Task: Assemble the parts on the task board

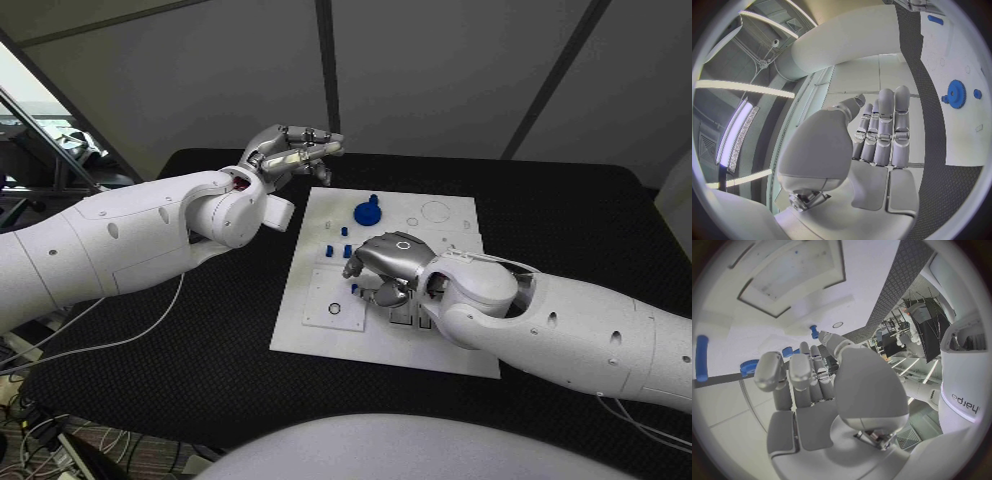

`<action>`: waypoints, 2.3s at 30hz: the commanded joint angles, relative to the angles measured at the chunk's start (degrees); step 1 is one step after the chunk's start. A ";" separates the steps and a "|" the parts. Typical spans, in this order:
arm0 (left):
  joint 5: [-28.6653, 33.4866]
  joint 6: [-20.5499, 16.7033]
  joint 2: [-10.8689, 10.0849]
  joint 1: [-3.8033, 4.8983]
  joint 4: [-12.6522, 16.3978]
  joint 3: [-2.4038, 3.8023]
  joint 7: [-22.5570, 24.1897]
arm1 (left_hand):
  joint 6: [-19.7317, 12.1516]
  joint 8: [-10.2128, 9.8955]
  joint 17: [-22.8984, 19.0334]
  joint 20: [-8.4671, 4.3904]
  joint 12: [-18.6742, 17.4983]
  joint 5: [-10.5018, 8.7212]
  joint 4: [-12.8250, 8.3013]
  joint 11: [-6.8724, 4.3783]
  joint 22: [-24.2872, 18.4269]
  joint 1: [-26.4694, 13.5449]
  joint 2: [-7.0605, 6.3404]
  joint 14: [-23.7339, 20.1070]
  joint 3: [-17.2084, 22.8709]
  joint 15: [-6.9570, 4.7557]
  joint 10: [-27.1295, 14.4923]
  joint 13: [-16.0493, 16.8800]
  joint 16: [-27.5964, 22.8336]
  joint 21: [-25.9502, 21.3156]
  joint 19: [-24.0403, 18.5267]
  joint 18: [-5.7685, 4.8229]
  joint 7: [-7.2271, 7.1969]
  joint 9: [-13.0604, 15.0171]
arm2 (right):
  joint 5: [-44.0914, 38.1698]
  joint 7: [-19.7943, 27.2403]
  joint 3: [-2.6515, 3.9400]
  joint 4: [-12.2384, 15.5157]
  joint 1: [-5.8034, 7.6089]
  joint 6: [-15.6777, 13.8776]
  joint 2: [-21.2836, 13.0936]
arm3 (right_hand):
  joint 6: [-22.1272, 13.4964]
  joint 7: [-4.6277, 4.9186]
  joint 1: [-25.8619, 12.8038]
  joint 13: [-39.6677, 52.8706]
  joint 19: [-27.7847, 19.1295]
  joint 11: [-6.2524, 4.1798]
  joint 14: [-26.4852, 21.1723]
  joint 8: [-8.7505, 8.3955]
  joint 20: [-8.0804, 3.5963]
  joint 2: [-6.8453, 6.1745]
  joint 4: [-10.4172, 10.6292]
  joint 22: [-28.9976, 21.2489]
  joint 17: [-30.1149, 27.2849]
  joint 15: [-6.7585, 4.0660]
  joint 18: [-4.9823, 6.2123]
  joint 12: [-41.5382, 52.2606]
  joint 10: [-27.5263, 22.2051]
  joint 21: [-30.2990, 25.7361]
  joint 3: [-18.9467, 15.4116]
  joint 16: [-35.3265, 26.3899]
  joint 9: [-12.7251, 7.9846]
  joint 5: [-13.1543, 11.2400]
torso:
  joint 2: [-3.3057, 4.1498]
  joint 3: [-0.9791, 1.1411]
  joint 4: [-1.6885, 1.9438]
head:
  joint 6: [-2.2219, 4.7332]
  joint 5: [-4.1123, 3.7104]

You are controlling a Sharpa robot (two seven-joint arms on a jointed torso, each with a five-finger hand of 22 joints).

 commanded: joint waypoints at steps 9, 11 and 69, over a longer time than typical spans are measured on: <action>-0.13 0.71 -0.54 0.11 -0.16 0.03 -0.21 | 0.01 0.20 -0.09 -0.22 0.23 -0.10 -0.26 0.13 -0.08 0.29 0.19 -0.44 -0.08 0.05 -0.14 -0.07 -0.27 -0.27 -0.03 -0.22 0.23 -0.08 | 3.77 -1.79 2.29 6.75 1.57 -5.27 -10.23 | 1.46 -0.94 -0.63 -0.16 0.66 -0.84 0.57 0.58 -0.30 -0.11 0.22 0.33 -0.36 -0.16 0.23 2.26 0.33 0.00 -1.13 -0.08 0.15 -0.82 | -0.01 -0.06 -0.11 | 0.62 -0.86; -0.13 0.70 -0.60 0.11 -0.22 0.02 -0.22 | 0.01 0.20 -0.09 -0.22 0.23 -0.10 -0.26 0.13 -0.08 0.29 0.19 -0.44 -0.08 0.05 -0.14 -0.07 -0.27 -0.27 -0.03 -0.22 0.23 -0.08 | 4.22 -2.62 2.88 6.95 2.32 -3.64 -11.92 | 1.01 -1.25 -0.74 -0.26 0.58 -0.98 0.57 0.29 -0.40 -0.42 0.24 0.16 -0.54 -0.28 0.26 2.35 -0.24 -0.17 -1.69 -0.15 0.04 -1.28 | -0.04 -0.06 -0.18 | 0.79 -1.15; -0.13 0.80 -0.17 0.10 -0.91 -0.16 -0.48 | -0.02 0.24 -0.23 -0.21 0.36 -0.12 -0.29 0.14 -0.16 0.27 0.21 -0.53 -0.18 0.07 -0.19 -0.09 -0.32 -0.36 -0.07 -0.23 0.24 -0.08 | 4.54 -0.61 2.97 -1.94 4.56 8.23 -10.54 | 7.34 -2.89 4.87 -0.03 6.01 -3.51 2.06 2.64 -2.29 4.18 -1.02 6.84 4.12 -2.36 -1.36 4.91 10.58 4.76 0.59 5.32 1.07 -3.31 | -0.03 -0.06 -0.12 | 0.70 -1.45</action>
